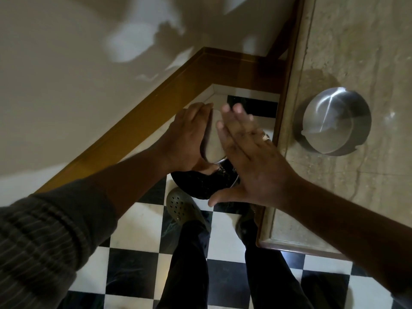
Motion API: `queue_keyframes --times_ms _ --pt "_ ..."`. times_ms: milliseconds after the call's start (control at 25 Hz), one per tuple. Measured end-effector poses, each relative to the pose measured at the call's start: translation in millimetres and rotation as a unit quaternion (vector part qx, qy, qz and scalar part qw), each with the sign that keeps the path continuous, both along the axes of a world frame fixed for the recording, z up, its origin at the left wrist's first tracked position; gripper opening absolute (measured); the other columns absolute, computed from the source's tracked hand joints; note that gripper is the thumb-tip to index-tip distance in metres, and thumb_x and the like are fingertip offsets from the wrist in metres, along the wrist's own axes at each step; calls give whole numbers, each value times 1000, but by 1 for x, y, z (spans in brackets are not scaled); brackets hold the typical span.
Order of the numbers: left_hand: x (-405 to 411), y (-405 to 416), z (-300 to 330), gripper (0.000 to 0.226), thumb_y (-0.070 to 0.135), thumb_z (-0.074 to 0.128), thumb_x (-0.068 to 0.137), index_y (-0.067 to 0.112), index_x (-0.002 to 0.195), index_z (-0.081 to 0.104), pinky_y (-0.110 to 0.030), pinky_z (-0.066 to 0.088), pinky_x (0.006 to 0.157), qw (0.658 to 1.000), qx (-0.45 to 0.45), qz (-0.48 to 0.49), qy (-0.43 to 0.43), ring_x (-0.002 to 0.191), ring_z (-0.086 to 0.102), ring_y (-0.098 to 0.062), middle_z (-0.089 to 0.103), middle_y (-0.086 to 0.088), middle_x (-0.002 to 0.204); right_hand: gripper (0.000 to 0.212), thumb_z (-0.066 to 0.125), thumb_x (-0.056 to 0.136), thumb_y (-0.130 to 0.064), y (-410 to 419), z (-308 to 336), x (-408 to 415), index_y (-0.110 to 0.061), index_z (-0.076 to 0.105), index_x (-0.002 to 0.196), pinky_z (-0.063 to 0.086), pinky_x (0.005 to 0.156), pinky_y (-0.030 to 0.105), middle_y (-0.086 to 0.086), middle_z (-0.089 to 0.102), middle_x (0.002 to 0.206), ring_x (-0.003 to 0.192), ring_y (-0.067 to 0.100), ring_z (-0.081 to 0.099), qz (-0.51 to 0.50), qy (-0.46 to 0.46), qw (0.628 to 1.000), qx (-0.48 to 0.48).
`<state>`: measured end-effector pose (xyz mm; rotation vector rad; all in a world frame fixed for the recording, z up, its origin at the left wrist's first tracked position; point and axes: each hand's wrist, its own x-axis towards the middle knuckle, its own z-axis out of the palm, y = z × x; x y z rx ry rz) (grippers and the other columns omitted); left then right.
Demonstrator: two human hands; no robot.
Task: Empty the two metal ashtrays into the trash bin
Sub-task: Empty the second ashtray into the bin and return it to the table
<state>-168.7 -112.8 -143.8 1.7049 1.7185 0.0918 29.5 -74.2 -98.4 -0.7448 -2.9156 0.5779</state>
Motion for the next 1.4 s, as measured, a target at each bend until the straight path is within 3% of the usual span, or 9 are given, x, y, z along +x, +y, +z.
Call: queue_keyframes --times_ms 120,280,520,720,840,960,1080,1280,1400 --pt "-3 1 -6 141 75 81 47 4 156 26 -53 42 113 999 -9 -24 21 142 37 -36 36 -17 158 122 55 71 -83 2 0 5 13 26 143 16 123 56 35 18 152 147 44 14 -27 50 996 68" --pt "5 0 0 142 65 89 50 7 159 20 -50 42 112 1000 -16 -13 8 143 35 -35 32 -16 161 130 68 63 -80 -13 -37 17 3 21 151 17 121 52 28 23 159 149 42 22 67 -164 984 19" --pt "3 3 -10 144 75 82 48 0 157 24 -55 42 113 1000 14 -16 -15 142 39 -39 36 -20 158 116 59 77 -76 5 2 6 10 19 144 16 123 55 36 14 154 148 42 9 -37 65 994 75" --pt "3 -6 -5 134 71 79 48 0 152 32 -48 47 108 999 17 -24 -21 135 45 -36 43 -20 152 137 68 59 -81 -9 -28 16 -3 6 154 16 123 51 23 5 164 153 38 5 73 -186 979 -34" --pt "1 -15 -9 133 66 82 51 -3 154 31 -48 44 112 1000 9 -5 -26 139 43 -39 41 -23 155 133 70 60 -77 -19 -39 14 1 14 153 20 121 52 25 13 163 152 39 11 98 -175 979 -31" --pt "1 -14 -7 138 62 88 52 2 158 24 -49 40 116 999 -17 3 -34 145 37 -37 34 -19 161 110 79 68 -54 -22 -47 12 1 30 149 21 118 51 27 28 158 148 43 25 77 -147 986 24" --pt "-2 -12 -6 141 67 85 50 6 160 20 -48 41 116 999 -35 4 -40 147 35 -34 30 -15 164 68 61 86 -28 -20 -57 12 -3 42 145 23 113 46 27 36 155 145 45 31 37 -85 994 50" --pt "-5 -10 7 128 60 89 52 20 157 27 -34 47 103 984 -133 63 -100 136 44 -21 39 -4 158 57 63 87 -29 -8 -50 21 -8 51 139 43 105 44 22 40 154 142 40 38 -1 -8 995 -97" --pt "-12 -13 24 88 59 80 59 27 134 47 -31 54 90 908 -256 197 -266 117 60 -21 57 -3 136 56 58 92 -38 -12 -33 24 -15 47 142 47 108 36 9 51 148 133 19 49 -107 38 953 -280"
